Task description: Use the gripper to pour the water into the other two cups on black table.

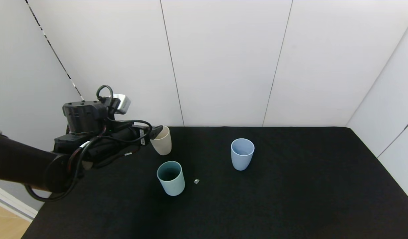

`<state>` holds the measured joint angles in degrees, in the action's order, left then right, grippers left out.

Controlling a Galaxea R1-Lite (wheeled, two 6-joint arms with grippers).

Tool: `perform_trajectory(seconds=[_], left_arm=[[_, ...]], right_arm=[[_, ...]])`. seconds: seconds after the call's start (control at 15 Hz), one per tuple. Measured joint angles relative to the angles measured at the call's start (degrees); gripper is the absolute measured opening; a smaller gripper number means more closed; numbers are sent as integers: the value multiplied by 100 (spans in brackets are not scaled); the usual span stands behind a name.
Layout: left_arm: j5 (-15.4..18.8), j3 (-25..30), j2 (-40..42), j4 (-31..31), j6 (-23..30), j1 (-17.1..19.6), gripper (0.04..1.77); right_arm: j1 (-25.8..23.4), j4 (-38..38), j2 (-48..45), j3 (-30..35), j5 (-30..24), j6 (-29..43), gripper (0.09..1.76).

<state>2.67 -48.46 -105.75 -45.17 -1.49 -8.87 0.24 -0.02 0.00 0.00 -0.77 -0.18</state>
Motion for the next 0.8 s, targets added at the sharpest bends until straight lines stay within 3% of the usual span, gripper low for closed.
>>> perform_trajectory(seconds=[0.47,0.8], left_arm=[[-116,1456,1830,90,-13,-10,171],[-269,2231,3065,564,-16,-221,172]], right_arm=[[0,0,0,0,0,0,171],[0,0,0,0,0,2,171]])
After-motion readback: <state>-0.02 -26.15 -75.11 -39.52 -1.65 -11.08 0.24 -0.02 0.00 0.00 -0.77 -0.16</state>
